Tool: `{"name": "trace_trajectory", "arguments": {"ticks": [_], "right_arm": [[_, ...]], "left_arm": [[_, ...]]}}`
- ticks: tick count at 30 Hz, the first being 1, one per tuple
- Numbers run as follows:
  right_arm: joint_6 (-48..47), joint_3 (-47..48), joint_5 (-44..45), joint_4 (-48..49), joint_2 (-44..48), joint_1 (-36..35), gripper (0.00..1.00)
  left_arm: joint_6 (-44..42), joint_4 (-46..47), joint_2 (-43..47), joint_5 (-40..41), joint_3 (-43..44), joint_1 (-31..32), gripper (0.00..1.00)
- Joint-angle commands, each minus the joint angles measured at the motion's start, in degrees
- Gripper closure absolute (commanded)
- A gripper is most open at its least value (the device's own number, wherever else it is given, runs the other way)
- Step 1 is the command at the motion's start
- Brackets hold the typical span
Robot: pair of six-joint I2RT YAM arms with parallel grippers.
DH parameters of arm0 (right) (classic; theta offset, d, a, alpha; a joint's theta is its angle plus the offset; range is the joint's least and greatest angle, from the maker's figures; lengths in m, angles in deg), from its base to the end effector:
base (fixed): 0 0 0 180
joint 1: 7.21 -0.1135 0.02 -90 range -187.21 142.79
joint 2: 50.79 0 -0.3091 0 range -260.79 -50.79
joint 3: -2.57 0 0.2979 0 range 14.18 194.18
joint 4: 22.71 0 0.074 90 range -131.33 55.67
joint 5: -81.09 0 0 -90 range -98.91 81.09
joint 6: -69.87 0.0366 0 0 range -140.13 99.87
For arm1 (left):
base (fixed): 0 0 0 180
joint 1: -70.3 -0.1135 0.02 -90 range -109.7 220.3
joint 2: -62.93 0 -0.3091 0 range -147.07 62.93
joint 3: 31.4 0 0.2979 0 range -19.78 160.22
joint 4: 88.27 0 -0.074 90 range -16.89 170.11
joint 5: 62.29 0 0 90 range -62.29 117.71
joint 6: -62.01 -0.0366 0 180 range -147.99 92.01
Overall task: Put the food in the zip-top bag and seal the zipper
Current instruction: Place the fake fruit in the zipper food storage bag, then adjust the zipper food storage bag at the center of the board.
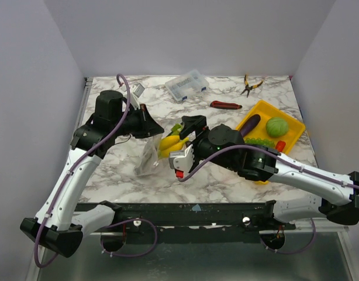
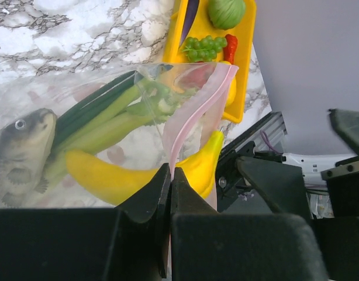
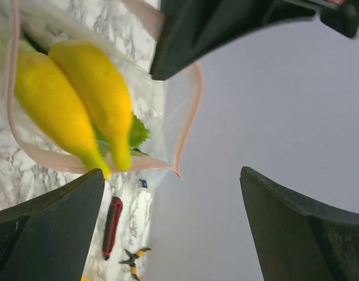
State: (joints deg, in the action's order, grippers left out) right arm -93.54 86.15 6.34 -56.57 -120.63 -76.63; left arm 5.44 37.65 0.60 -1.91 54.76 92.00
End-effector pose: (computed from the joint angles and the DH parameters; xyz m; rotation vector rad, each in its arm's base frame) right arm 0.1164 0.2826 0.4368 -1.7556 0.7790 -0.3024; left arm 0.2166 -0.1057 0.4543 0.1075 2.2213 -1.0998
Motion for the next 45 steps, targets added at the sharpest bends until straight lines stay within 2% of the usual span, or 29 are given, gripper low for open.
{"name": "trace_trajectory", "arguments": {"ticks": [1,4,8,12,16,20,23,26,31,36,38,41,43,45], "right_arm": [[15.0,5.7,-2.9,-6.2,0.1,0.0,0.00],[26.1,5.9,0.8,-2.7,-0.2,0.1,0.00],[49.2,5.2,11.4,5.3,-0.6,0.3,0.00],[72.5,6.0,18.3,1.9,-1.0,2.3,0.00],[95.8,8.6,9.0,-6.0,-0.8,8.2,0.00],[110.9,10.8,-6.1,-9.1,-2.8,13.6,0.02],[115.1,10.8,-9.6,-8.1,-3.2,13.6,0.08],[116.6,8.4,-9.1,-6.1,-2.7,13.6,0.22],[120.2,3.5,-5.9,-3.7,-3.0,13.6,0.25],[121.6,2.8,-7.8,-2.0,-5.2,13.6,0.29],[122.3,2.4,-9.5,-0.3,-5.6,13.6,0.36],[124.0,1.6,-13.4,2.4,-6.3,13.6,0.51],[125.3,2.1,-14.8,2.2,-6.8,13.6,0.63],[125.8,3.3,-16.0,0.5,-6.8,13.6,0.71]], "left_arm": [[1.8,2.1,3.2,1.9,0.4,-0.8,1.00],[3.5,2.6,3.6,3.7,-0.4,-1.4,1.00],[5.3,4.2,4.8,4.5,-1.5,-2.5,1.00],[6.6,4.1,6.2,8.1,-2.0,-3.2,1.00],[6.9,5.3,7.0,9.5,-2.7,-3.7,1.00],[6.5,4.1,5.1,7.7,-1.6,-3.9,1.00],[6.7,5.3,5.3,7.1,-2.8,-4.0,1.00],[6.9,5.8,5.6,6.6,-3.6,-4.0,1.00],[6.6,6.0,6.0,5.9,-3.8,-4.1,1.00],[6.2,6.2,6.0,5.0,-3.6,-4.1,1.00],[6.1,6.2,6.1,4.9,-3.6,-4.1,1.00],[5.6,5.9,6.1,5.2,-3.5,-4.1,1.00],[5.0,5.5,6.3,6.1,-3.1,-4.1,1.00],[3.5,4.0,6.6,8.4,-2.1,-4.2,1.00]]}}
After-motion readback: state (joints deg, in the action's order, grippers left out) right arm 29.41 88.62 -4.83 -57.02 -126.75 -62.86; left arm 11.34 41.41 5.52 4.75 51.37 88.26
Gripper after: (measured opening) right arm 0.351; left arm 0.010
